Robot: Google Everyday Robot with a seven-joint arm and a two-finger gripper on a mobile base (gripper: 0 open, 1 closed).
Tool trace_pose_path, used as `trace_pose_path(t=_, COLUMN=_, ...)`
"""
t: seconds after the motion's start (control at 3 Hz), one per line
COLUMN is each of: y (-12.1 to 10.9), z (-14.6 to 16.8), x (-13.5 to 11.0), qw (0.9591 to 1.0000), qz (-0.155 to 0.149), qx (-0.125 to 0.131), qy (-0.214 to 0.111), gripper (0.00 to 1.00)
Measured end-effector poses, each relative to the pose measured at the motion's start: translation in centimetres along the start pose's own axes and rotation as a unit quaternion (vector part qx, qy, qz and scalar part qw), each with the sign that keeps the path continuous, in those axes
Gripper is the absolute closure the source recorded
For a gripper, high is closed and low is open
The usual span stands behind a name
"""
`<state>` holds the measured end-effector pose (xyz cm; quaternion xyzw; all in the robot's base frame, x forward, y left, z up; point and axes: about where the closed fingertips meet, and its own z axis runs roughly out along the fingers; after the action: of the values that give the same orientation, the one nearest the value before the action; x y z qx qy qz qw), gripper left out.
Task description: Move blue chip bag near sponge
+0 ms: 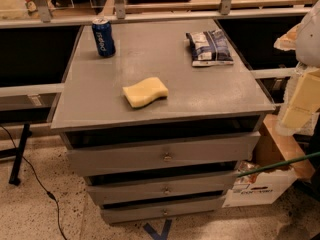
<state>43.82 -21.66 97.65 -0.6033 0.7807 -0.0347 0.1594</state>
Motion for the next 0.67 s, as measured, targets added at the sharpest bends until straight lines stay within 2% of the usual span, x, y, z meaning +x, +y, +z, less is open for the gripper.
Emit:
trace_pose_path(t=0.33, y=0.0, z=0.0, x=0.0, qw=1.0000, qz=0.000, qx=0.000, qy=0.000, gripper=0.00)
trace_pose_path(t=0.67, y=-2.5, z=0.4, x=-1.3, qw=0.9994, qz=-0.013, qx=0.028, qy=-0.016, gripper=0.00)
